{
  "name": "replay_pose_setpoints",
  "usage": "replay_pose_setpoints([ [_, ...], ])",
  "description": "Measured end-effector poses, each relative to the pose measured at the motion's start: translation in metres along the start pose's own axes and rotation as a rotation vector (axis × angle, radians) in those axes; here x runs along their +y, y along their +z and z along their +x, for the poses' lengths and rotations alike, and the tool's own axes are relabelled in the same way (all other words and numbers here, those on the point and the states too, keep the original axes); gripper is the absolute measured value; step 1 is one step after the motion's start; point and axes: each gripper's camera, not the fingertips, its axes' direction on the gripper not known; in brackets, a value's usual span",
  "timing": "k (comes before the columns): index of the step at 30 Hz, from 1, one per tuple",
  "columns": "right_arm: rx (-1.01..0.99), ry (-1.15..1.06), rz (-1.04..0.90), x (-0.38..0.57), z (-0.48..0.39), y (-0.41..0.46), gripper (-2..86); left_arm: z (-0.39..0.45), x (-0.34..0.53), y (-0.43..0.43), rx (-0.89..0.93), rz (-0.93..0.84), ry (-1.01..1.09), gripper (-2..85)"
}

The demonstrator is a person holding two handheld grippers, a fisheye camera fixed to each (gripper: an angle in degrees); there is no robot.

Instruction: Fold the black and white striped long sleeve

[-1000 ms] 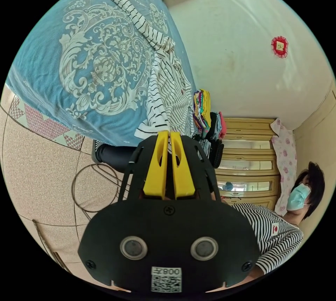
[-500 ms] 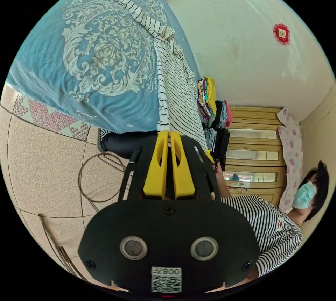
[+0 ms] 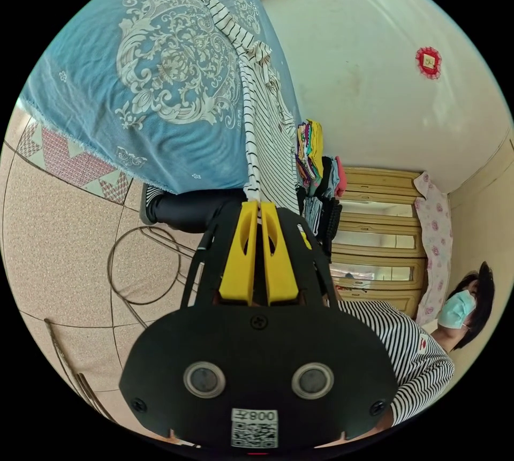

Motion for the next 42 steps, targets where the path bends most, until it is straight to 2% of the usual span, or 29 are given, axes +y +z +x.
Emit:
replay_pose_setpoints([
  [19,0.051,0.034,-0.016,-0.061,0.0,0.012,0.9,-0.069,-0.052,0.06,-0.059,-0.003,-0.038,0.4],
  [28,0.052,0.103,-0.044,-0.11,0.014,0.036,0.9,-0.136,-0.094,0.106,-0.084,0.008,-0.133,0.5],
  [37,0.025,0.16,-0.1,-0.176,0.026,0.067,1.5,-0.181,-0.163,0.149,-0.152,0.059,-0.164,1.4],
  [42,0.041,0.231,-0.034,-0.204,0.032,0.06,2.2,-0.169,-0.246,0.19,-0.191,0.069,-0.031,3.0],
])
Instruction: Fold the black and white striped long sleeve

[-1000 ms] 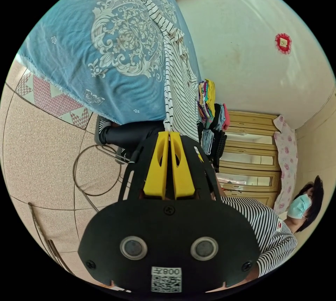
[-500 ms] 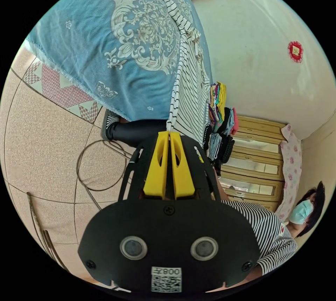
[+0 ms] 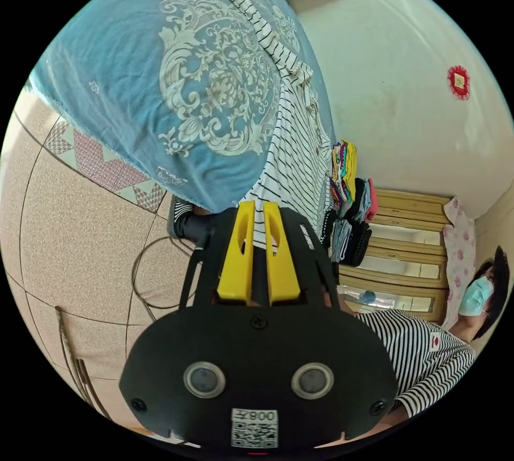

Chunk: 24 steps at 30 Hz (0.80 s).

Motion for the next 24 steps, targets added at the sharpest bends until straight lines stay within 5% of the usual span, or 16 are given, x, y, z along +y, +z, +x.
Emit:
replay_pose_setpoints([
  [4,-0.004,-0.041,0.088,-0.034,-0.031,-0.015,3.0,0.037,-0.082,0.063,-0.035,-0.052,0.147,4.1],
  [12,0.051,-0.47,0.127,-0.215,-0.239,0.012,6.0,0.128,-0.289,0.24,-0.173,-0.106,0.442,6.0],
  [24,0.291,-0.696,0.179,-0.413,-0.445,0.109,7.9,0.115,-0.448,0.393,-0.371,-0.002,0.48,8.1],
])
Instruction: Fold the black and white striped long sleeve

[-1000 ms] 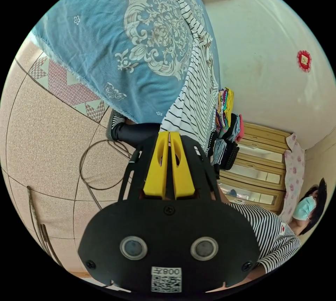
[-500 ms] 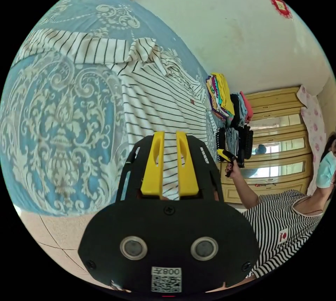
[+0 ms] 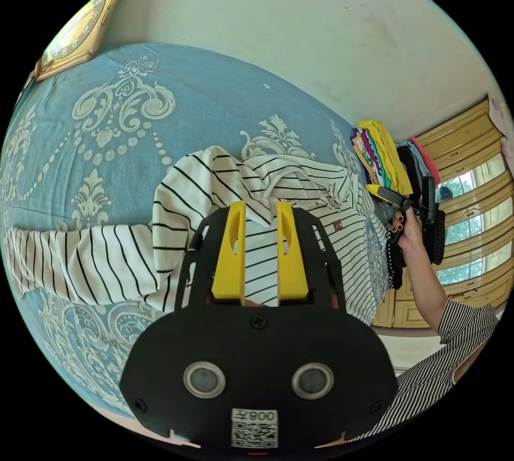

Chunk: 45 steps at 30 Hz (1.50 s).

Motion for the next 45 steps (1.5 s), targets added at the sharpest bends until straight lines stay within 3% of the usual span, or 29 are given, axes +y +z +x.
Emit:
replay_pose_setpoints([
  [8,0.119,0.023,-0.036,-0.082,-0.002,0.049,7.9,-0.041,-0.054,0.1,-0.02,-0.06,-0.081,3.1],
  [14,0.138,0.007,-0.082,-0.131,0.003,0.072,3.2,-0.056,-0.071,0.129,0.037,0.009,-0.047,0.7],
  [20,-0.078,0.008,0.053,-0.173,0.018,0.038,1.2,-0.063,-0.099,0.133,0.106,0.15,0.012,1.2],
  [25,-0.124,0.04,0.031,-0.211,0.037,0.044,0.9,-0.057,-0.117,0.186,-0.014,0.014,0.16,5.7],
  [28,-0.158,0.054,0.031,-0.222,0.045,0.05,0.8,-0.048,-0.117,0.229,-0.202,-0.094,0.267,7.3],
  [32,-0.184,0.063,0.035,-0.236,0.055,0.056,0.8,-0.042,-0.12,0.279,-0.381,-0.184,0.358,3.0],
  [41,-0.282,0.057,0.106,-0.278,0.058,0.036,0.9,-0.078,-0.156,0.253,-0.215,0.11,0.182,0.4],
  [45,-0.257,0.135,0.042,-0.316,0.066,0.058,1.4,-0.125,-0.184,0.294,-0.193,0.037,0.031,0.7],
])
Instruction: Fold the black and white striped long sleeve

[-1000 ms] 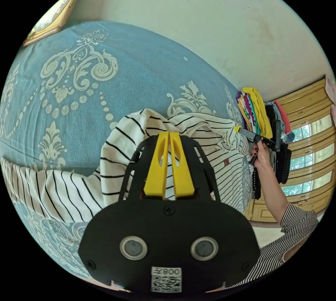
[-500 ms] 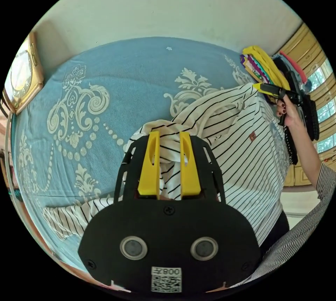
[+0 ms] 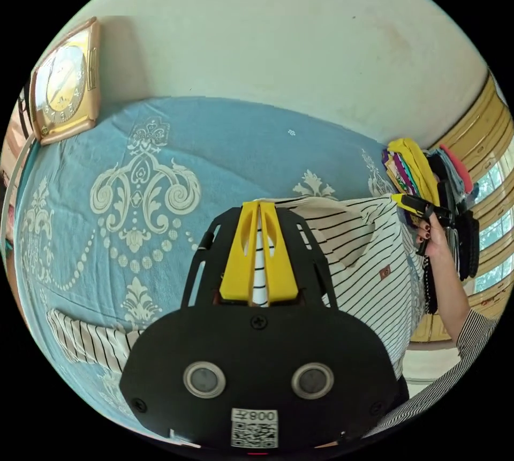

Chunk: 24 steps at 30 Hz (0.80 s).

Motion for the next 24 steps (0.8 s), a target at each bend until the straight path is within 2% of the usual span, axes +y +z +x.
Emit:
replay_pose_setpoints([
  [3,0.011,0.085,-0.066,-0.017,0.014,0.02,2.1,-0.016,0.008,0.022,-0.008,-0.02,-0.056,1.1],
  [8,0.079,0.024,0.003,-0.015,-0.008,0.004,4.1,-0.007,0.039,0.019,0.071,0.074,0.055,3.1],
  [13,0.249,-0.239,0.037,-0.014,-0.086,0.007,6.2,0.023,0.052,0.042,0.071,0.029,0.185,4.8],
  [15,0.326,-0.393,-0.041,-0.023,-0.131,0.036,6.2,0.036,0.053,0.059,0.006,-0.006,0.216,5.2],
  [21,0.575,-0.582,-0.32,-0.034,-0.169,0.129,4.2,0.048,0.064,0.094,-0.067,-0.056,0.244,5.0],
  [24,0.609,-0.616,-0.297,-0.029,-0.176,0.136,2.2,0.048,0.069,0.104,-0.065,-0.053,0.237,4.4],
])
